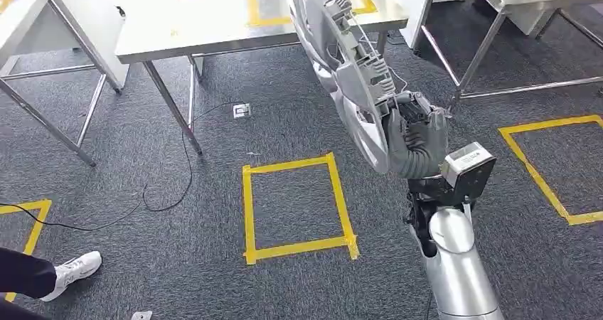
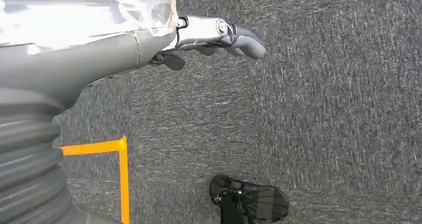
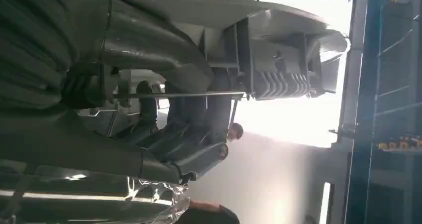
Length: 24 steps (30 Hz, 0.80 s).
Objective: Take the parts from the cabinet and place them on the table.
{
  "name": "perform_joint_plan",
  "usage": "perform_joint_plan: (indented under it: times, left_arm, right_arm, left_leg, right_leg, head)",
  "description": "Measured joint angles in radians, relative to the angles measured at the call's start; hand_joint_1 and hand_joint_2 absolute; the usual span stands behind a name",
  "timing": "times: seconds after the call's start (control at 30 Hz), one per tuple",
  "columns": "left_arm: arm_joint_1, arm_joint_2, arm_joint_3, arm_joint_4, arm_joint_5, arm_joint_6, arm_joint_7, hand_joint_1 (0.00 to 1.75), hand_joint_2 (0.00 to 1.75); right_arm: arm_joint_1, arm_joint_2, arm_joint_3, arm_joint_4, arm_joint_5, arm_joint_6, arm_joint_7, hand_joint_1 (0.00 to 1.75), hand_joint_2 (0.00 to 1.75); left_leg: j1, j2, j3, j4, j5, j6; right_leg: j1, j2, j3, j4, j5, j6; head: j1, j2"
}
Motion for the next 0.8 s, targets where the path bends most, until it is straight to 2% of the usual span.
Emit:
perform_joint_plan:
  times: [0.2, 0.3, 0.4, 0.63, 0.8]
  left_arm:
    - [0.000, 0.001, -0.008, 0.003, 0.002, 0.000, 0.000, 0.00, 1.75]
    - [0.000, 0.001, -0.016, 0.006, 0.003, 0.000, 0.000, 0.00, 1.75]
    - [0.000, 0.002, -0.018, 0.011, 0.003, 0.000, -0.001, 0.00, 1.75]
    - [-0.001, 0.007, -0.026, 0.022, 0.004, 0.000, -0.001, 0.00, 1.75]
    - [-0.012, 0.011, -0.046, 0.028, -0.002, 0.000, 0.002, 0.00, 1.75]
  right_arm:
    - [0.002, 0.000, 0.000, 0.000, 0.000, 0.001, -0.015, 1.75, 1.75]
    - [0.004, 0.000, 0.000, 0.000, 0.004, 0.004, -0.022, 1.75, 1.75]
    - [0.004, -0.001, 0.000, -0.001, 0.006, 0.008, -0.027, 1.75, 1.75]
    - [-0.019, -0.008, 0.005, -0.002, 0.046, 0.028, -0.023, 1.75, 1.75]
    - [-0.063, -0.021, 0.035, -0.001, 0.144, 0.028, 0.019, 1.75, 1.75]
  left_leg:
    - [0.002, 0.000, 0.000, -0.001, 0.005, -0.006]
    - [0.002, 0.000, 0.000, -0.002, 0.005, -0.025]
    - [0.001, 0.000, -0.001, -0.002, 0.005, -0.034]
    - [-0.005, 0.000, -0.003, 0.000, 0.005, -0.034]
    - [-0.006, -0.001, -0.005, 0.002, 0.005, -0.034]
  right_leg:
    - [0.004, 0.000, -0.001, 0.001, 0.002, -0.004]
    - [0.004, 0.000, -0.002, 0.001, 0.002, -0.004]
    - [0.004, 0.000, -0.002, 0.001, 0.002, -0.004]
    - [-0.002, -0.001, -0.002, 0.000, 0.003, -0.002]
    - [-0.004, -0.001, -0.002, 0.000, 0.004, 0.000]
  head:
    - [0.000, 0.000]
    - [0.000, 0.000]
    - [0.000, 0.000]
    - [0.000, 0.000]
    - [0.000, 0.000]
